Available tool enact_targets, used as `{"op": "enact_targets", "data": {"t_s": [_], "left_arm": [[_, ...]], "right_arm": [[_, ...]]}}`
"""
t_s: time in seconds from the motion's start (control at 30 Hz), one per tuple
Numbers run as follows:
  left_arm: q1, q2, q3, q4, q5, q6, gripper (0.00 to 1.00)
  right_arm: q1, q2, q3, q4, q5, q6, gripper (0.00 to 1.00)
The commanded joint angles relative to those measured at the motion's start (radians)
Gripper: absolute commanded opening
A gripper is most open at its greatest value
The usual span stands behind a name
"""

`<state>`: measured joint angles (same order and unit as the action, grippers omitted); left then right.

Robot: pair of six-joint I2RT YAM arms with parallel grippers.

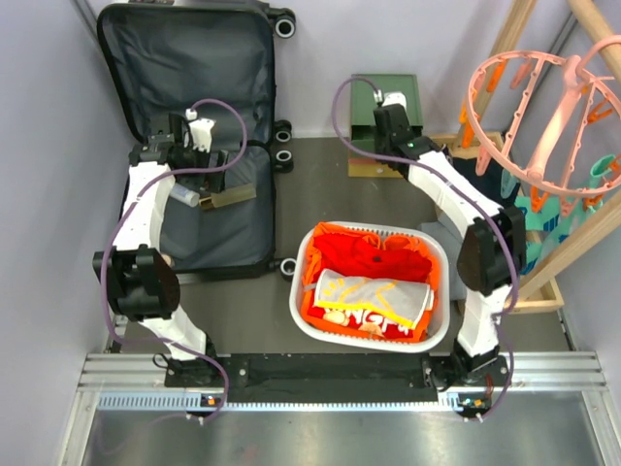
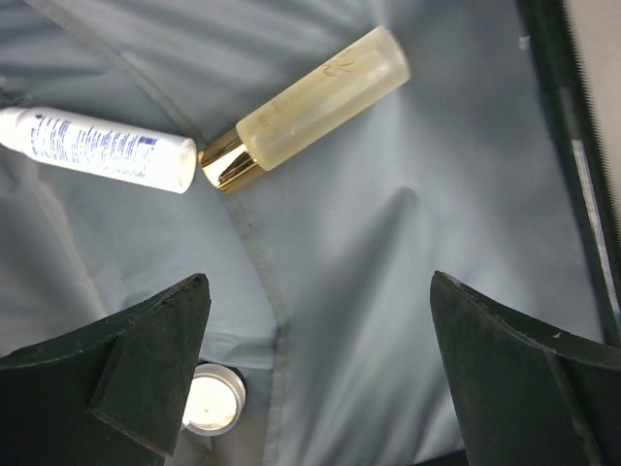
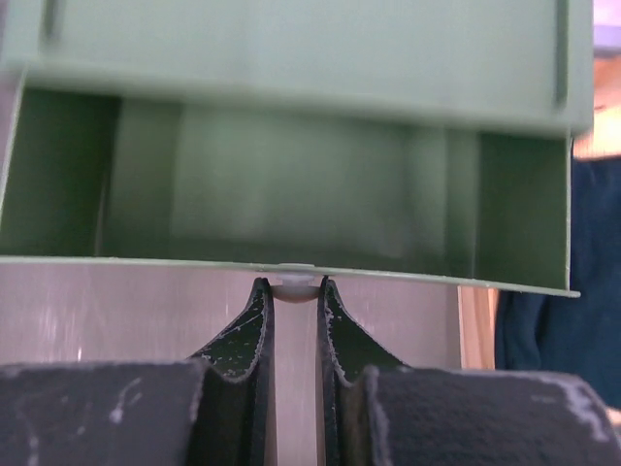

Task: Open, take out, and arrange the luggage

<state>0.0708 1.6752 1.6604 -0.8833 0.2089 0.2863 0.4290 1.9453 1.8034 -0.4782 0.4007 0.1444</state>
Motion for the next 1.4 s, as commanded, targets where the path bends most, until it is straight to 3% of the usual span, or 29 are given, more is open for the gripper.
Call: {"op": "enact_targets", "data": {"t_s": [0.0,0.3,0.47,0.57,0.7,0.87,1.0,1.17,1.27,1.37], "left_arm": [[0.009,0.058,0.038,0.032,-0.043,-0.013,0.99],[0.009,0.149,0.119,0.018,-0.037,0.025,0.99],[0.009,0.265,0.255,-0.046,-0.062,0.094,0.96],[0.009,0.334,0.318,-0.059,-0.048,0.169,0.95],[0.001,0.435,0.424,-0.098,-0.071,0.309,0.94],[-0.003,0.529,0.457,-0.108,-0.069,0.604,0.96],[-0.008,0.577,0.460,-0.173,0.071,0.799,0.96],[-0.020,0.662,0.524,-0.279,0.110,0.971,0.93],[-0.028,0.748,0.639,-0.400,0.107,0.995,0.83],[-0.051,0.785,0.636,-0.440,0.070,0.995,0.71]], "right_arm": [[0.037,-0.173,-0.122,-0.005,0.001,-0.006,0.00],[0.066,-0.310,-0.280,-0.051,-0.039,0.014,0.00],[0.070,-0.327,-0.302,-0.051,-0.091,0.015,0.00],[0.070,-0.316,-0.276,-0.066,-0.135,0.017,0.11],[0.071,-0.333,-0.260,-0.085,-0.194,0.020,0.45],[0.071,-0.407,-0.299,-0.085,-0.257,0.021,0.66],[0.071,-0.439,-0.320,-0.099,-0.255,0.030,0.71],[0.076,-0.470,-0.337,-0.111,-0.253,0.027,0.72],[0.079,-0.486,-0.337,-0.120,-0.243,0.026,0.72],[0.082,-0.500,-0.346,-0.116,-0.229,0.027,0.72]]}}
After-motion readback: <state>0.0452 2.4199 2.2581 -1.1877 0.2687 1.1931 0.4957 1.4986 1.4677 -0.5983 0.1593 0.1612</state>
